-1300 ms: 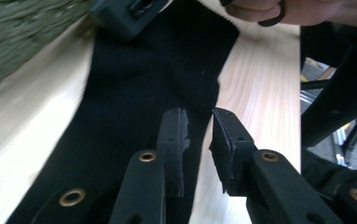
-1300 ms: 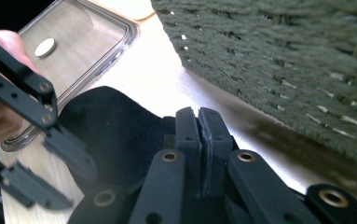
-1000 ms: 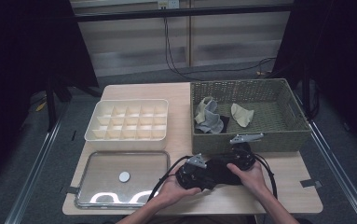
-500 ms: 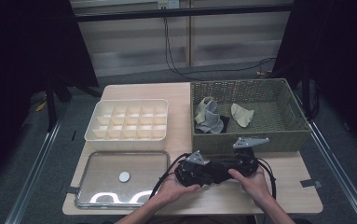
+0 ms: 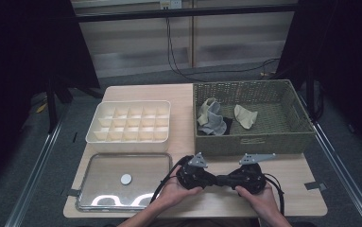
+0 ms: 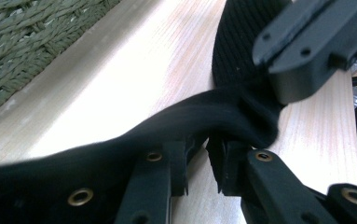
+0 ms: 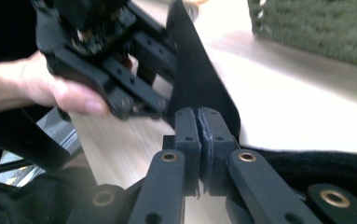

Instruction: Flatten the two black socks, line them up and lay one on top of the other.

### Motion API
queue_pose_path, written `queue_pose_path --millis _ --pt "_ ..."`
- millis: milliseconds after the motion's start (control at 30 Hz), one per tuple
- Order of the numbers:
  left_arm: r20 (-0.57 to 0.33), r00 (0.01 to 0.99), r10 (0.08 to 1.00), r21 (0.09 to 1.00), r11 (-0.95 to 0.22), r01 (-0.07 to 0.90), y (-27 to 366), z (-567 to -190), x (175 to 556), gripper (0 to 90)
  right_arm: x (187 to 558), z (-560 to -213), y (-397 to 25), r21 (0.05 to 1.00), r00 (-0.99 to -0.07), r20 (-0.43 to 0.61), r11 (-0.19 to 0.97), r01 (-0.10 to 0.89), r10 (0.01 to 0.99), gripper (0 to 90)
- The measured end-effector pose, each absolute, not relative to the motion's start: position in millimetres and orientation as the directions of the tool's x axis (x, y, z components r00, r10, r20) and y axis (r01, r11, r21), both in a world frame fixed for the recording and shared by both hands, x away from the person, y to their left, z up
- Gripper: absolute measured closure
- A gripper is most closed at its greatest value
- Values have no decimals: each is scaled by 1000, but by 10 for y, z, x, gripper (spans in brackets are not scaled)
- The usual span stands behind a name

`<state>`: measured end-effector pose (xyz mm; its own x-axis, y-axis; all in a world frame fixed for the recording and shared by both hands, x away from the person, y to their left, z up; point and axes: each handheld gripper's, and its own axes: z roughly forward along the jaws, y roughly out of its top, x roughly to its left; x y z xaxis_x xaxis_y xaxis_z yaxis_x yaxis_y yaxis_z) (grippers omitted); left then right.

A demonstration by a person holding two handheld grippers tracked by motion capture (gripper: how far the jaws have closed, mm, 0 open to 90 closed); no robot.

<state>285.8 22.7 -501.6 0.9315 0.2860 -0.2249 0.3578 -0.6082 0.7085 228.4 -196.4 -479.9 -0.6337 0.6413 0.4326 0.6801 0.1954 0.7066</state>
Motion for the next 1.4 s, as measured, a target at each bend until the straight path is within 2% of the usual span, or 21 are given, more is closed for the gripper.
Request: queue_pose_path --millis 133,433,600,800,1100,1233,1400 --pt "-243 925 291 702 -606 375 264 -5005 2852 732 2235 -4861 -1959 683 -628 434 218 697 646 866" --pt "-223 933 284 702 -617 356 364 -4958 2797 674 2222 -4963 -1973 641 -598 432 237 730 675 859" --pt "-242 933 268 723 -592 357 492 -4853 2731 597 2237 -5010 -1946 619 -590 410 263 740 696 856" --pt "-239 943 231 762 -557 329 671 -4686 2694 610 2267 -5023 -1930 627 -600 392 275 729 697 846" --pt "-260 911 320 812 -437 385 901 -4518 2978 611 2251 -5022 -1937 620 -606 400 284 732 687 838" --pt "-236 905 354 784 -481 393 872 -4649 3069 655 2241 -5023 -1945 619 -609 406 286 732 681 834" --pt "-232 910 343 698 -593 402 818 -4924 3072 684 2217 -5000 -1951 622 -611 394 291 727 687 797"
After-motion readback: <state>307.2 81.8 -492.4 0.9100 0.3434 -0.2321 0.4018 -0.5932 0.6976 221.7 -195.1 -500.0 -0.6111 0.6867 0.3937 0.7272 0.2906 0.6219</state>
